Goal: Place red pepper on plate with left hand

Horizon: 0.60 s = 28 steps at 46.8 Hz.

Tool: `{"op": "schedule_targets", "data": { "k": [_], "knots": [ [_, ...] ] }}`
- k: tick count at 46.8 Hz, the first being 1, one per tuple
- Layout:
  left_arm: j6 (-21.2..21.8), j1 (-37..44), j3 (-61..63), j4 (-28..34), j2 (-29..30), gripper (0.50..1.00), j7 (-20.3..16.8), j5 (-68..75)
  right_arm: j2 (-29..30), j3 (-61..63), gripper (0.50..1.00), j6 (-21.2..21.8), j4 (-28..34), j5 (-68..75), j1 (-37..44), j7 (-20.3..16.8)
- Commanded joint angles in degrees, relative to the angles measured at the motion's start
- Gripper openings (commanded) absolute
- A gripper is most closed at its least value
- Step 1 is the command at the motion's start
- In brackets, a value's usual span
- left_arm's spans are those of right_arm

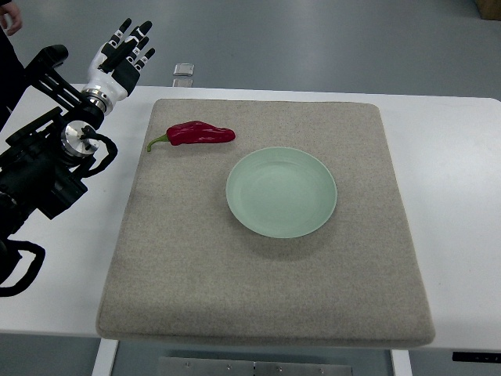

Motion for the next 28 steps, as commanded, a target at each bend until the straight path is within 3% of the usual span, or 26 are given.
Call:
{"op": "schedule_targets", "data": {
  "k": [1, 6, 28],
  "knots": [
    [0.00, 0.01, 0.00, 0.01, 0.00, 0.994, -0.12, 0.09, 0.00, 0.00, 0.928, 0.00, 0.01, 0.00, 0.00, 0.00],
    [0.00, 0.01, 0.00, 0.01, 0.00, 0.994, -2.05, 0.09, 0.00, 0.00, 0.928, 0.00, 0.01, 0.00, 0.00, 0.00],
    [-0.08, -0.43, 0.35, -0.16, 0.44, 0.994, -2.06, 0.35, 0.00, 0.00, 0.928, 0.00, 0.01, 0.00, 0.00, 0.00]
  ]
}}
